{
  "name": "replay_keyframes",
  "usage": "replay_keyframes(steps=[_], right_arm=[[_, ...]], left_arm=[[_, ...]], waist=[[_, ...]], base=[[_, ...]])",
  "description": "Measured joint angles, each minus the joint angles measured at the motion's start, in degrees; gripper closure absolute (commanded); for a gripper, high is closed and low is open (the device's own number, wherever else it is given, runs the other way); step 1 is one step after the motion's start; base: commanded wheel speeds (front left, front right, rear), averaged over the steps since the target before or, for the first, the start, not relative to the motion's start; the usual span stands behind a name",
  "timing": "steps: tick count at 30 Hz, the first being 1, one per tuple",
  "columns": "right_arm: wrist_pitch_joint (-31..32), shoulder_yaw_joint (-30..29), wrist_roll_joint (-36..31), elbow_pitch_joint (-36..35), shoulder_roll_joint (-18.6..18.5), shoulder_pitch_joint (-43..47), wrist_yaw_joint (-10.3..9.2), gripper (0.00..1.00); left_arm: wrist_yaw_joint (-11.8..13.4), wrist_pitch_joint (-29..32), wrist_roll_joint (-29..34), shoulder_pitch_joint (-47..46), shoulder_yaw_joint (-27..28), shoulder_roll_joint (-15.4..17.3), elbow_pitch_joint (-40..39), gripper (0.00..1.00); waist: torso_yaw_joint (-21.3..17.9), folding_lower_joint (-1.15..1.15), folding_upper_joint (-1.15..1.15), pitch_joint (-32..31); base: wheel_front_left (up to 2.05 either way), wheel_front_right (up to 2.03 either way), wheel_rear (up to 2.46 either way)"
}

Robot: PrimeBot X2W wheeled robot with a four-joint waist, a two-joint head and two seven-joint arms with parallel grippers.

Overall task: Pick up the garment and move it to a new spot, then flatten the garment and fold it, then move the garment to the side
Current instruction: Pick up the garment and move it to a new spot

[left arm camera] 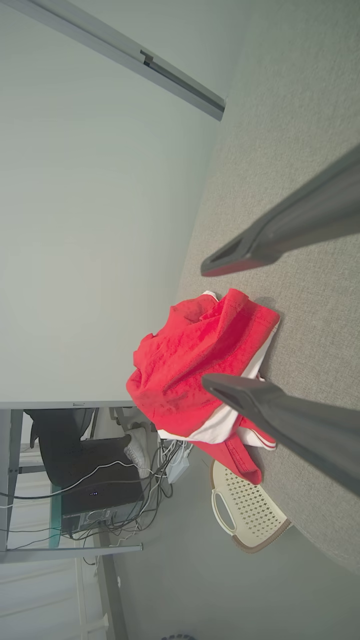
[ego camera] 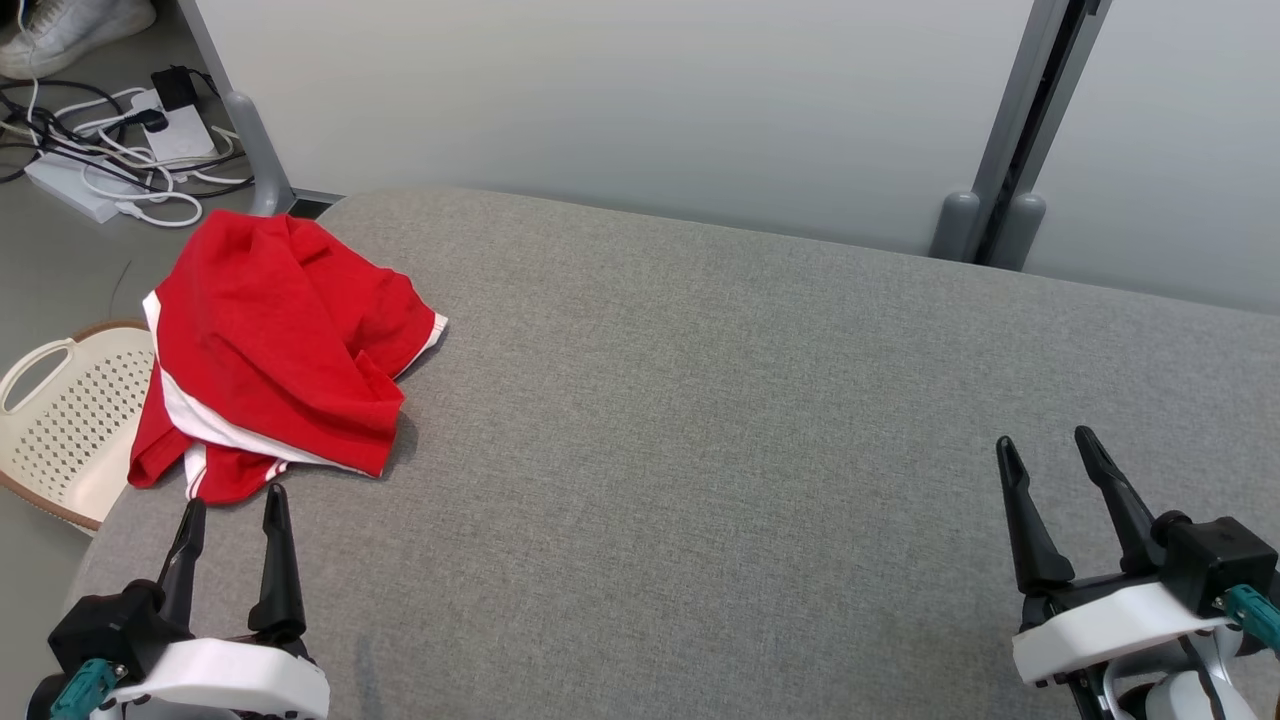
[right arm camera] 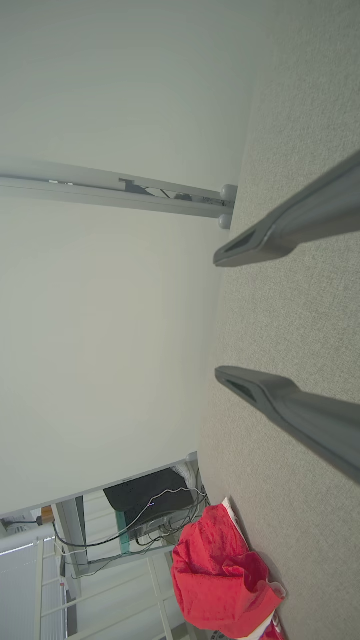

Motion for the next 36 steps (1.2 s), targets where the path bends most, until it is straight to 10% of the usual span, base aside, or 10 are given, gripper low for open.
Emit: replay_keyframes(steps=[16, 36], right_arm=[[1.3, 0.3, -0.7, -2.2, -0.3, -1.4, 0.0, 0.0], [3.3, 0.9, -0.9, -5.7, -3.7, -7.8, 0.0, 0.0]], left_arm=[[-1.1, 1.9, -1.2, -8.6, -1.6, 0.8, 3.0, 0.0], [-6.7, 11.7, -8.2, -32.9, -2.4, 1.5, 42.8, 0.0]], waist=[[0.6, 0.0, 0.0, 3.1], [-4.9, 0.0, 0.0, 17.6]], base=[[0.0, 0.0, 0.0], [0.0, 0.0, 0.0]])
